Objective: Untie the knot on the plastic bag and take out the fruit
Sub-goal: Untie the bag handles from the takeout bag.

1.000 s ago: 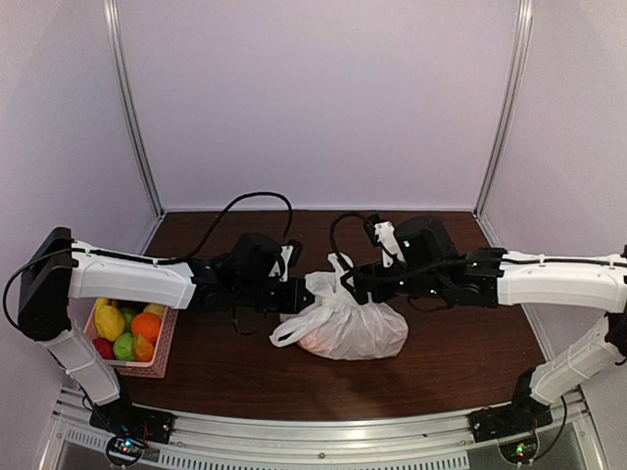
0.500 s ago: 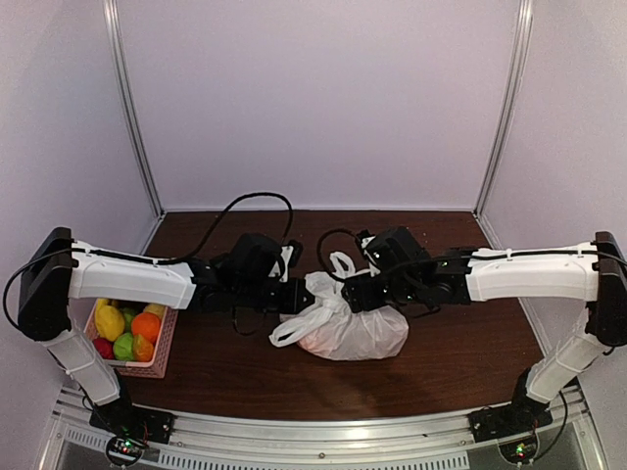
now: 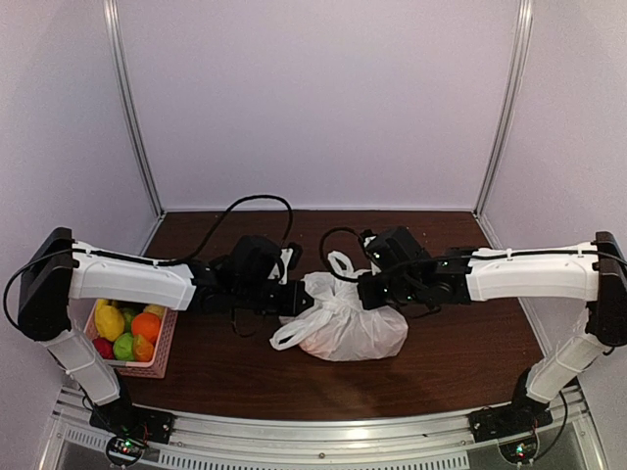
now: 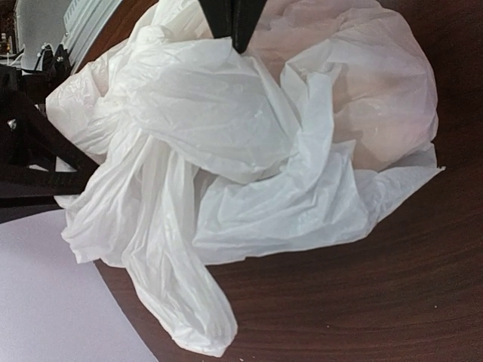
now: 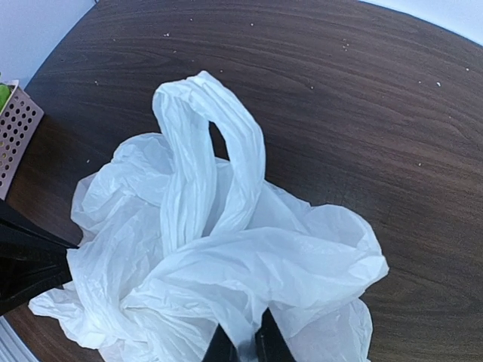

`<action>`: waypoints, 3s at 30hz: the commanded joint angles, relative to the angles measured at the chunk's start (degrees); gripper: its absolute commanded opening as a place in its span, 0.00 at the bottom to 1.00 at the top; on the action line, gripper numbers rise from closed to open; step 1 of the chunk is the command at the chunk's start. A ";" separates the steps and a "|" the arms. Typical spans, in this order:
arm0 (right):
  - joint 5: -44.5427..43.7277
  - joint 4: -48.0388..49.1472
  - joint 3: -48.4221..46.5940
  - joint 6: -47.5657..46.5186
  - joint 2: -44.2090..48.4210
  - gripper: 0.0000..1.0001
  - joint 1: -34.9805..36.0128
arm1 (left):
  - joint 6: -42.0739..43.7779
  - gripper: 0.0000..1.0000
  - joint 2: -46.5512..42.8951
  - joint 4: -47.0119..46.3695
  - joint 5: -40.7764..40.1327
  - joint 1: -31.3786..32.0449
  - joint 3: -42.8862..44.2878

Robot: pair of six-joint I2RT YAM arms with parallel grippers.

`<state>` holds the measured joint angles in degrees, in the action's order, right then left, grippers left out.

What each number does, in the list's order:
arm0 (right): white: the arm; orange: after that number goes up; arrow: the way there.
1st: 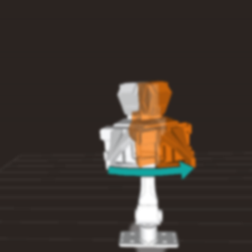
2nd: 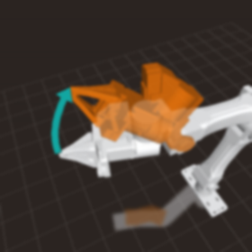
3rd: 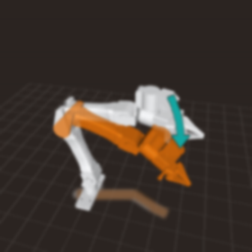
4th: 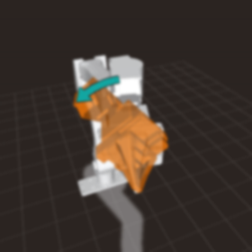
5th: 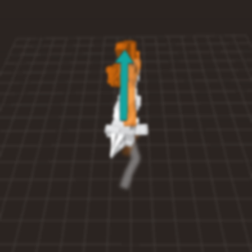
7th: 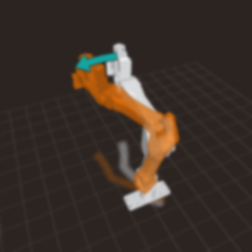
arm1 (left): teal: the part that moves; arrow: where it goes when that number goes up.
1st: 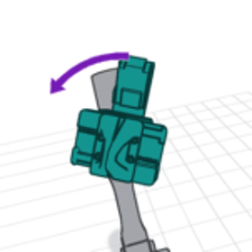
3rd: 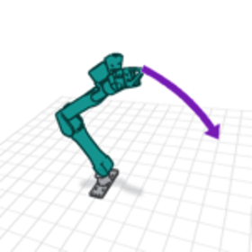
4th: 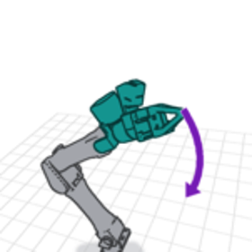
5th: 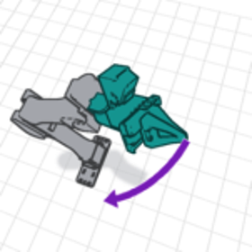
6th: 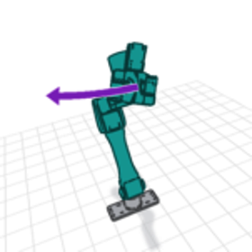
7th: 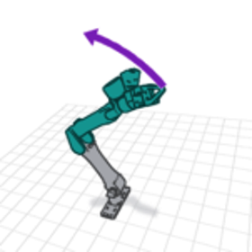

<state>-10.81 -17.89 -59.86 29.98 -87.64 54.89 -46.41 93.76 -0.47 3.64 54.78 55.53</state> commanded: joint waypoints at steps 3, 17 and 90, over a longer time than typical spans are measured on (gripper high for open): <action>-1.02 0.20 1.51 1.34 3.24 0.00 0.21 | 0.36 0.00 -1.48 -1.86 -1.25 -0.38 -1.34; -4.10 -0.76 6.29 3.43 9.82 0.00 -0.99 | -1.29 0.00 -3.85 -0.69 -4.73 -0.42 -4.22; 0.72 1.04 7.47 5.46 6.86 0.00 -1.19 | 14.59 0.31 7.00 6.92 10.61 -2.67 11.61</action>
<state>-9.85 -16.16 -51.18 35.31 -80.07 54.00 -31.16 100.14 8.82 13.56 52.56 67.09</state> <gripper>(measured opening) 0.009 0.368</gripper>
